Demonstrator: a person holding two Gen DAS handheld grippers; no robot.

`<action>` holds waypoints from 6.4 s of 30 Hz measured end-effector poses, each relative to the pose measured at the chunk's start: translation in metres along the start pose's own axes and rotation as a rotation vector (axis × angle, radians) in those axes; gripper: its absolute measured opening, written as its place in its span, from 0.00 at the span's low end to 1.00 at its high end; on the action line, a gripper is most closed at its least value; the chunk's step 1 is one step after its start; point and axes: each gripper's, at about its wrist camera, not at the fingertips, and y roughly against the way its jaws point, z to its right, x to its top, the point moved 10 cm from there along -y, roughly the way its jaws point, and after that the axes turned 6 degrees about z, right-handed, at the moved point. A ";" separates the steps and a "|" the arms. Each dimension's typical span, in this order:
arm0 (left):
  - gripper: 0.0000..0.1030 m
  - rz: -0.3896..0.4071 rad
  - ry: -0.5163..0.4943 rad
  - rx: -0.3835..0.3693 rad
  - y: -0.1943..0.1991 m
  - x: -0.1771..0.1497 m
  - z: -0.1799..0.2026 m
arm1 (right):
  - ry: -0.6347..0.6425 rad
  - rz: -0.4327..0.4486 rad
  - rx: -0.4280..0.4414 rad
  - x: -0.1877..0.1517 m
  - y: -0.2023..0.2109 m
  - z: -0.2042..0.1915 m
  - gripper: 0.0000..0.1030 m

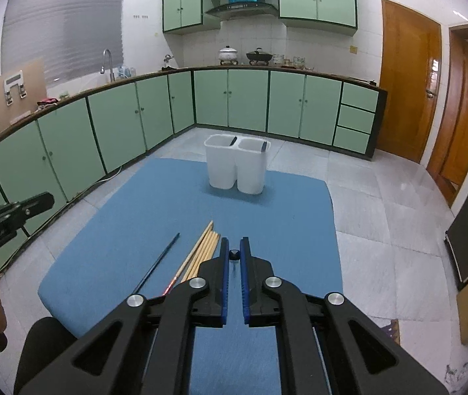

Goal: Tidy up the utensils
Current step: 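Carry both black chopsticks to the white holder and insert them, left and right grippers, then open both grippers and move them back toward the chopstick bundle, then grasp a plain wooden chopstick with the right gripper while the left grasps a red-patterned chopstick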

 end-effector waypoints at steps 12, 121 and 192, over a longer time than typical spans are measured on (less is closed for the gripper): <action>0.36 -0.291 -0.007 -0.019 -0.036 -0.173 0.000 | -0.012 0.002 0.004 -0.011 0.003 0.000 0.06; 0.59 0.070 -0.182 0.049 -0.173 0.184 -0.013 | -0.073 0.034 0.012 0.099 -0.109 0.065 0.19; 0.05 -0.141 0.024 0.141 -0.106 -0.176 -0.019 | -0.089 -0.081 -0.073 -0.194 -0.079 0.008 0.07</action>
